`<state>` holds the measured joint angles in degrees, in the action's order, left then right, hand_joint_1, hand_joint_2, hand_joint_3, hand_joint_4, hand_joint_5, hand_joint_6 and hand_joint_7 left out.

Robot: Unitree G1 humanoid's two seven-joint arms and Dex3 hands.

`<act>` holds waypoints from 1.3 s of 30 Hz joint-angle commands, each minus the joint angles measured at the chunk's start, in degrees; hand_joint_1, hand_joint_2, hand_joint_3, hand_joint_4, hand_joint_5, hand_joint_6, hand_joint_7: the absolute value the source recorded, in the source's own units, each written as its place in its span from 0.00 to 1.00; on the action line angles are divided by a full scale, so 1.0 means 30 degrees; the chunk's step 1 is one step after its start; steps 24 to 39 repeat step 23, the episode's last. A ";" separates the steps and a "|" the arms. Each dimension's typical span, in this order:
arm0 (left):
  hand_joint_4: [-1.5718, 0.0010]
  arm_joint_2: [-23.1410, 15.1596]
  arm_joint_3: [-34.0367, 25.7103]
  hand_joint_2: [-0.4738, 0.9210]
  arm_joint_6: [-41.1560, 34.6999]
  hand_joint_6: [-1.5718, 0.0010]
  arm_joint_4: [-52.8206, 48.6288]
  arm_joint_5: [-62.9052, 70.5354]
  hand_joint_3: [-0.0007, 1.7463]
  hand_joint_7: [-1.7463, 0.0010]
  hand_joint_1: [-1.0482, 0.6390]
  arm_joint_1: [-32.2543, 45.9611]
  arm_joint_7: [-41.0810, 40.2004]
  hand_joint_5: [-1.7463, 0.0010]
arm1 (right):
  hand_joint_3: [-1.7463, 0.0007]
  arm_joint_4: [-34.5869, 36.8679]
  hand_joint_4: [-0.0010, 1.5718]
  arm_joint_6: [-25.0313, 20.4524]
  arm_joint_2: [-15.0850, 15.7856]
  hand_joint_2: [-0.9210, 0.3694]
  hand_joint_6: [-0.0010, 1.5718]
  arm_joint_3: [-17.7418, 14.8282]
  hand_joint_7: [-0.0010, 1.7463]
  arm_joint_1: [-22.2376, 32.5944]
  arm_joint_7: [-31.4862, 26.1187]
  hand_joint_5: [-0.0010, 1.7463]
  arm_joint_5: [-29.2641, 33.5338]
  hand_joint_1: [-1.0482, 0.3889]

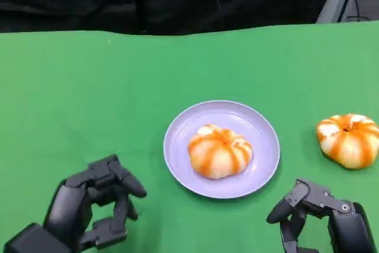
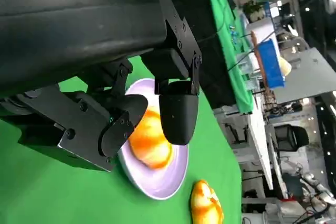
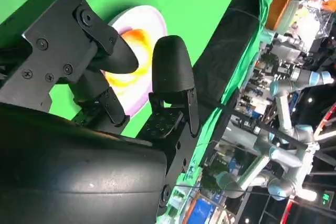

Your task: Grasp the bread from the table and place it into the plate.

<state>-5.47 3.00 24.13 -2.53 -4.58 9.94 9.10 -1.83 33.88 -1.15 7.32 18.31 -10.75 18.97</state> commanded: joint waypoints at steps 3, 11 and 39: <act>0.49 0.0169 -0.0238 0.65 0.1054 0.51 -0.0671 -0.0240 0.76 0.10 0.61 0.0042 0.0434 0.00 | 0.19 -0.0221 0.58 0.0137 0.0287 0.49 0.54 -0.0206 0.76 0.0083 -0.0053 0.97 -0.0262 0.76; 0.48 0.0340 -0.0358 0.65 0.1231 0.51 -0.0882 -0.0346 0.76 0.09 0.61 -0.0014 0.0686 0.00 | 0.18 -0.0304 0.58 0.0164 0.0304 0.50 0.54 -0.0163 0.76 0.0207 0.0025 0.97 -0.0425 0.77; 0.49 0.0329 -0.0563 0.64 0.1600 0.52 -0.1444 -0.0539 0.77 0.09 0.60 -0.0189 0.1375 0.00 | 0.20 -0.0602 0.57 -0.0085 0.0233 0.49 0.54 -0.0076 0.77 0.0517 0.0119 0.99 -0.0429 0.76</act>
